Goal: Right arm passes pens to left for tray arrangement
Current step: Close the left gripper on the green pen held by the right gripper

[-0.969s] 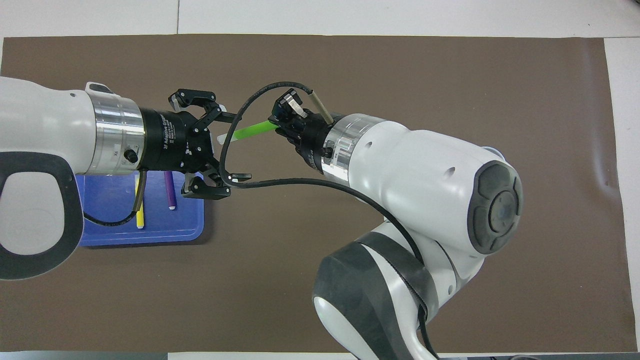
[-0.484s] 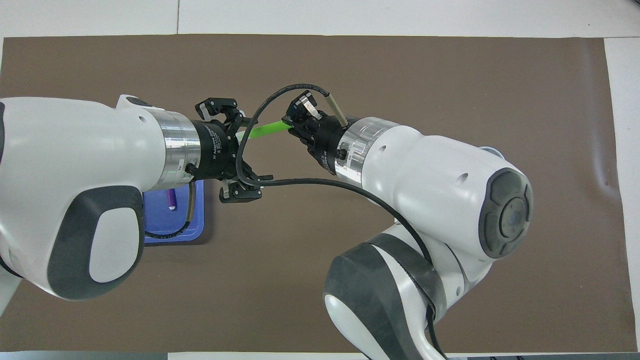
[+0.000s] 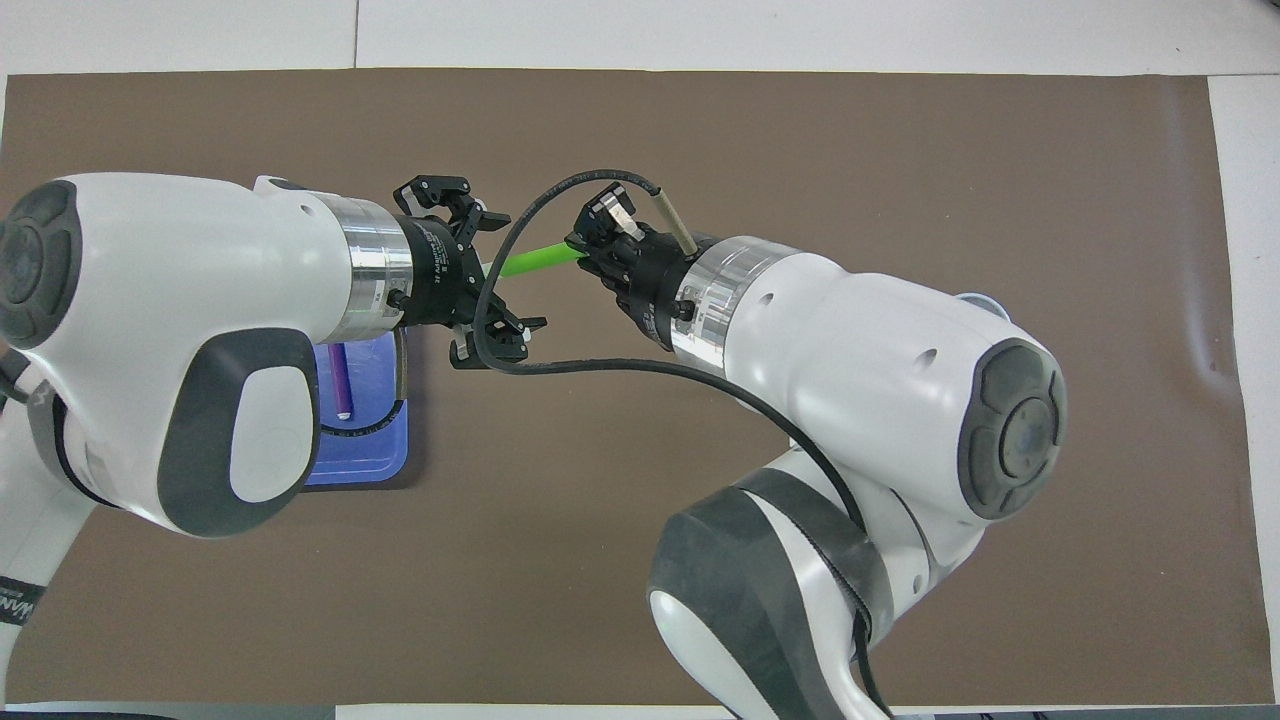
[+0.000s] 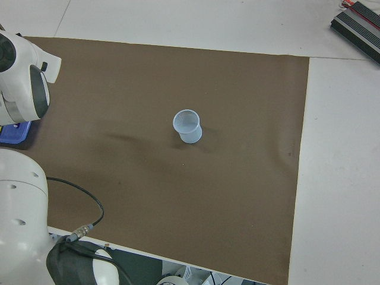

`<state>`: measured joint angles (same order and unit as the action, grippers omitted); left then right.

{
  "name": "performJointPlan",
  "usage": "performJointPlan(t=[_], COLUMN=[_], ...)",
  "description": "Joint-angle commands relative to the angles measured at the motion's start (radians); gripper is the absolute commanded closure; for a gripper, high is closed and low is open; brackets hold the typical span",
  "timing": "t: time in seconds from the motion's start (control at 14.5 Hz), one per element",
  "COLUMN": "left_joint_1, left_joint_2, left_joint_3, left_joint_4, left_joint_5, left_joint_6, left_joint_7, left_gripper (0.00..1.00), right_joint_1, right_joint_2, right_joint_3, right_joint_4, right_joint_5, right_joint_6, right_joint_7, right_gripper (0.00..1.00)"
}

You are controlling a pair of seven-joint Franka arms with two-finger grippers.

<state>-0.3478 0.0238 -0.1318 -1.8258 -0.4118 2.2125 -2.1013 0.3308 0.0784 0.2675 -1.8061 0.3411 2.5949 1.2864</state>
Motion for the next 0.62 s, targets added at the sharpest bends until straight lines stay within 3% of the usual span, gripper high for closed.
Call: performJointPlan(t=[0.0, 0.55], left_joint_1=[0.003, -0.01], left_joint_2=[-0.004, -0.004], left_joint_3=[0.004, 0.005], left_joint_4=[0.029, 0.036], left_joint_5=[0.024, 0.053], left_joint_6=[-0.016, -0.022], left_joint_7=[-0.014, -0.003], left_gripper=[0.0, 0.4], right_joint_1=[-0.013, -0.018], right_joint_2=[-0.025, -0.026], right_joint_3=[0.009, 0.009], right_joint_4=[-0.03, -0.039], right_joint_5=[0.022, 0.024], right_joint_6=[0.017, 0.019], right_joint_7=[0.004, 0.002], right_gripper=[1.0, 1.0])
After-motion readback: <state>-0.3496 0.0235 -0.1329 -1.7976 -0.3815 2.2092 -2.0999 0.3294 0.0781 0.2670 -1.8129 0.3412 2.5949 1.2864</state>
